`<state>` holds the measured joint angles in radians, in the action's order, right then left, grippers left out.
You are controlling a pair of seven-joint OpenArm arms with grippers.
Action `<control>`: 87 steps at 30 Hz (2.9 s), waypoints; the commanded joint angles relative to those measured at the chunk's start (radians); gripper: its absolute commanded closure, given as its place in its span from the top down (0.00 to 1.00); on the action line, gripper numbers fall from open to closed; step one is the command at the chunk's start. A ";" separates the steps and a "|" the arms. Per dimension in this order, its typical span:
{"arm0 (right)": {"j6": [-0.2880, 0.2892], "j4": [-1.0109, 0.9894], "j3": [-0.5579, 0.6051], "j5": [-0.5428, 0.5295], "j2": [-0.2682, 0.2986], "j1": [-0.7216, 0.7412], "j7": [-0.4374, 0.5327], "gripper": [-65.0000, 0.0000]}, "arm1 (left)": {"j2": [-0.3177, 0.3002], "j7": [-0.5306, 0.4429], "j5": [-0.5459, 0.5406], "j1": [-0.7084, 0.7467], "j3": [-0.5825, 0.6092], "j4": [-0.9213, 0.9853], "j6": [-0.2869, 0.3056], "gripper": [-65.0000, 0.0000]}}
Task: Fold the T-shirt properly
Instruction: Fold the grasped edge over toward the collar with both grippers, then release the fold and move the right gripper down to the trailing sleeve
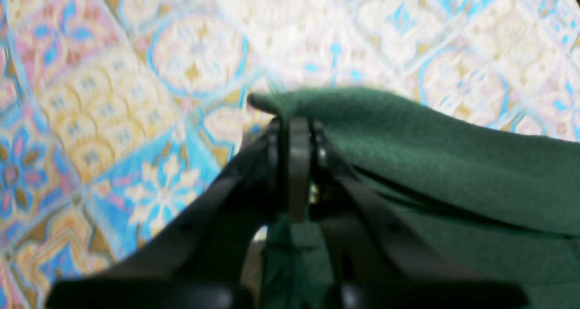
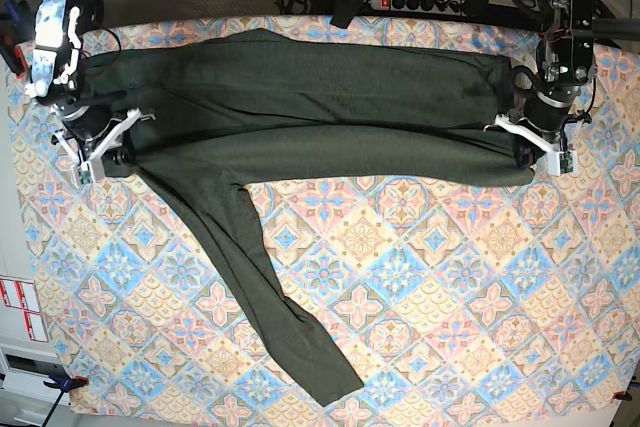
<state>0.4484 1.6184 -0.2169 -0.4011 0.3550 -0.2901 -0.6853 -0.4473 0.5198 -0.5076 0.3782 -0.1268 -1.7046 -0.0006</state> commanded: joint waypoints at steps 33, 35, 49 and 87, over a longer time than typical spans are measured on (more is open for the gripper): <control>0.002 0.121 -0.143 -0.003 0.014 -0.192 0.013 0.00 | -0.066 -0.019 0.004 0.058 0.097 0.093 -0.002 0.00; 0.002 0.124 -0.143 -0.003 0.014 -0.192 0.013 0.01 | -0.066 0.010 0.004 0.058 0.097 0.091 -0.002 0.00; -0.004 0.130 -0.154 -0.002 0.014 -0.183 0.016 0.41 | -0.061 0.121 -0.006 0.066 0.055 -0.101 -0.005 0.81; -0.004 -0.677 0.371 0.248 -0.043 0.607 0.118 0.43 | 0.061 0.129 -0.147 0.067 -0.043 -0.229 -0.003 0.85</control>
<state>0.4427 0.9268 0.1585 -0.1566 0.2970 0.2718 -0.5613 -0.3759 0.6655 -0.6518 0.4465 -0.1654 -1.9160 -0.0044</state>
